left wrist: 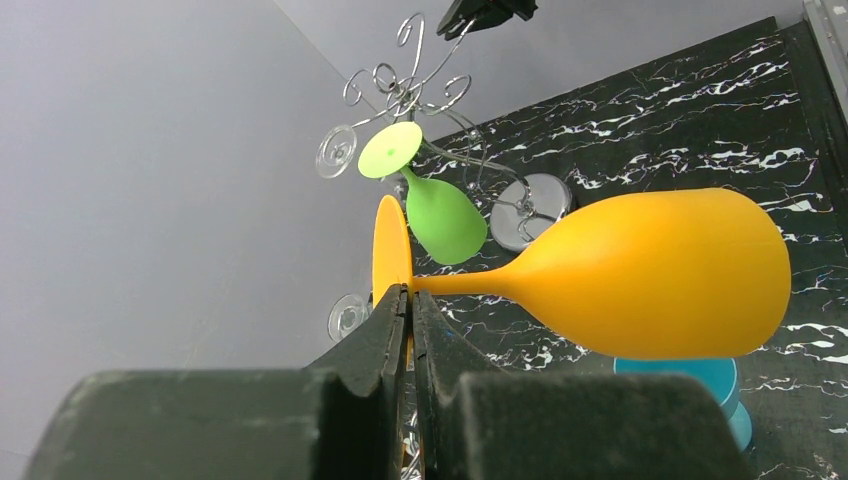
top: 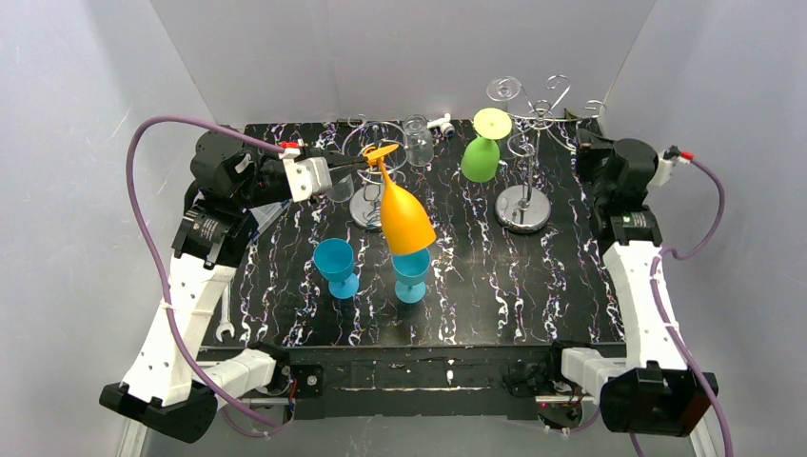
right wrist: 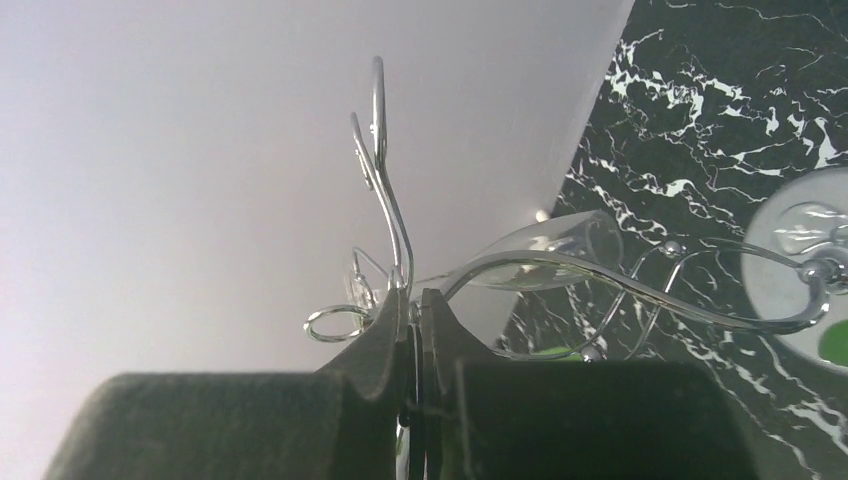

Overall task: Place the wine glass upside down on the wine glass rack
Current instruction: Adjust the wine rack at the center of the board, then turn the wine glass upside down at the wine rack.

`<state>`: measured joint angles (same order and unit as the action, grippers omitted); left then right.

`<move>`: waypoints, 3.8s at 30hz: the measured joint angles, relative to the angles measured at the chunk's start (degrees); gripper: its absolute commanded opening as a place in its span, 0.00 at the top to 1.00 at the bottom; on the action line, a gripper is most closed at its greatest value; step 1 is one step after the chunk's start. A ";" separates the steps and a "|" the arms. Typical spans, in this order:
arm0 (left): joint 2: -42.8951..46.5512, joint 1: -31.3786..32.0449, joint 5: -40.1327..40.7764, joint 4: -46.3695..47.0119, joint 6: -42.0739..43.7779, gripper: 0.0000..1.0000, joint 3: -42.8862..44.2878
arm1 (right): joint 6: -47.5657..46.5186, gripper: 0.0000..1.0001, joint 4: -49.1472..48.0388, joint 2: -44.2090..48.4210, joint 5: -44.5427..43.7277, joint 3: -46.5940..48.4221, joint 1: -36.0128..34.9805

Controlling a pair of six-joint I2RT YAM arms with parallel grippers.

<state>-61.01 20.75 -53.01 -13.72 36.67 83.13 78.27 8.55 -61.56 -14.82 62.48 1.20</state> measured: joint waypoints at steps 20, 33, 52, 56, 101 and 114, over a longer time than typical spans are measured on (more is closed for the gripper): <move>-0.79 0.00 -1.18 0.23 0.12 1.00 0.04 | -0.28 0.03 5.49 3.89 -10.60 -5.98 -2.72; -6.32 2.22 -5.66 1.76 5.77 1.00 1.73 | -15.42 0.02 23.17 10.14 -8.70 2.65 -2.79; -11.63 18.40 -5.91 2.25 27.00 1.00 2.95 | -40.45 0.01 32.48 25.51 15.57 7.19 -2.72; -14.86 20.35 -5.16 4.33 30.67 1.00 3.08 | -44.67 0.02 23.03 27.08 36.67 4.64 -3.08; -26.17 27.22 -0.37 14.55 26.31 0.11 15.97 | -68.04 0.38 7.38 30.94 47.87 -13.48 -9.56; -18.73 23.66 7.46 12.55 11.67 0.02 8.66 | -70.85 0.44 7.00 34.55 21.59 -25.92 -9.58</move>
<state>-79.75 44.41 -45.56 -1.17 48.33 91.79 7.42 15.55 -27.01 6.78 36.56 -8.38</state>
